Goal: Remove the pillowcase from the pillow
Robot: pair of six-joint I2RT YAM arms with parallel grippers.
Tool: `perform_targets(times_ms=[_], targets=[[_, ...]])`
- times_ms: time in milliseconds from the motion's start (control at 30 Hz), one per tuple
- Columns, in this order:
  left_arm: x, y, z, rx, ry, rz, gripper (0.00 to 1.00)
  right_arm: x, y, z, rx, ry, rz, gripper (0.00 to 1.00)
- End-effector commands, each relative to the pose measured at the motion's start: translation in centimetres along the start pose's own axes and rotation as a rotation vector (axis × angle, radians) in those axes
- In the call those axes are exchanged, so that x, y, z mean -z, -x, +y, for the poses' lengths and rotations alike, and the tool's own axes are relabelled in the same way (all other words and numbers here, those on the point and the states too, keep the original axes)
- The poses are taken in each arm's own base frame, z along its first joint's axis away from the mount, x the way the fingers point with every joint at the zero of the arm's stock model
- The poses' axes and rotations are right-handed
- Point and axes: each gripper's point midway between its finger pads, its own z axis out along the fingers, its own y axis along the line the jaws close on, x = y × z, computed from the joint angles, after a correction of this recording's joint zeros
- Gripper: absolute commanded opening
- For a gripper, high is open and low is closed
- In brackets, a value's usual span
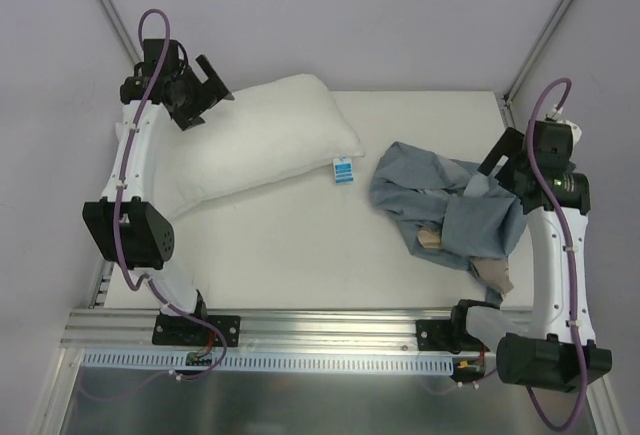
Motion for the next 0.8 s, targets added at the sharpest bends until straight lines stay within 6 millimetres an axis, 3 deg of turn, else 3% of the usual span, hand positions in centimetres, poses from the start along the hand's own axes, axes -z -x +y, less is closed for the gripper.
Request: perform_targets(times_ms=[0, 33, 67, 100, 133, 200, 233, 267, 333, 367, 400, 500, 533, 633, 767], targets=[[5.9, 0.6, -2.0, -0.097, -0.090, -0.111, 0.99, 4.3, 2.5, 0.5, 0.004, 0.094, -0.108, 0.96], [6.3, 0.0, -1.5, -0.121, -0.082, -0.109, 0.99, 4.7, 2.6, 0.7, 0.009, 0.108, -0.108, 0.96], [8.1, -1.1, -2.9, -0.164, -0.120, -0.125, 0.99, 5.1, 2.7, 1.2, 0.034, 0.137, -0.115, 0.96], [8.9, -1.6, -2.9, -0.189, -0.123, -0.134, 0.99, 5.7, 2.7, 1.8, 0.049, 0.176, -0.120, 0.96], [8.9, -2.7, -2.3, -0.226, -0.116, -0.118, 0.99, 6.0, 2.6, 2.3, 0.068, 0.200, -0.126, 0.96], [11.2, -4.1, -2.6, -0.282, -0.148, -0.144, 0.99, 6.5, 2.1, 3.6, 0.123, 0.250, -0.126, 0.96], [10.9, -5.4, -1.7, -0.314, -0.135, -0.120, 0.99, 6.5, 1.9, 3.9, 0.128, 0.260, -0.128, 0.96], [12.3, -5.9, -1.5, -0.328, -0.153, -0.143, 0.99, 6.8, 1.2, 5.0, 0.160, 0.297, -0.120, 0.96], [12.1, -8.0, 0.0, -0.339, -0.142, -0.112, 0.99, 6.5, 0.7, 5.6, 0.207, 0.311, -0.134, 0.96], [13.2, -8.5, 0.2, -0.341, -0.166, -0.138, 0.99, 6.6, 0.2, 6.4, 0.228, 0.335, -0.136, 0.96], [12.7, -10.2, 0.9, -0.340, -0.179, -0.095, 0.99, 6.5, 0.4, 6.6, 0.225, 0.336, -0.163, 0.96], [14.0, -12.2, 1.3, -0.338, -0.242, -0.091, 0.99, 5.3, -1.0, 7.4, 0.243, 0.351, -0.153, 0.96], [13.6, -13.4, 2.1, -0.338, -0.237, -0.066, 0.99, 5.2, -0.9, 7.8, 0.234, 0.366, -0.169, 0.96], [15.2, -14.8, 3.7, -0.367, -0.247, -0.119, 0.99, 4.4, -2.3, 8.3, 0.250, 0.381, -0.154, 0.96], [15.8, -15.7, 5.2, -0.382, -0.234, -0.161, 0.99, 3.1, -3.7, 7.4, 0.231, 0.332, -0.143, 0.96]])
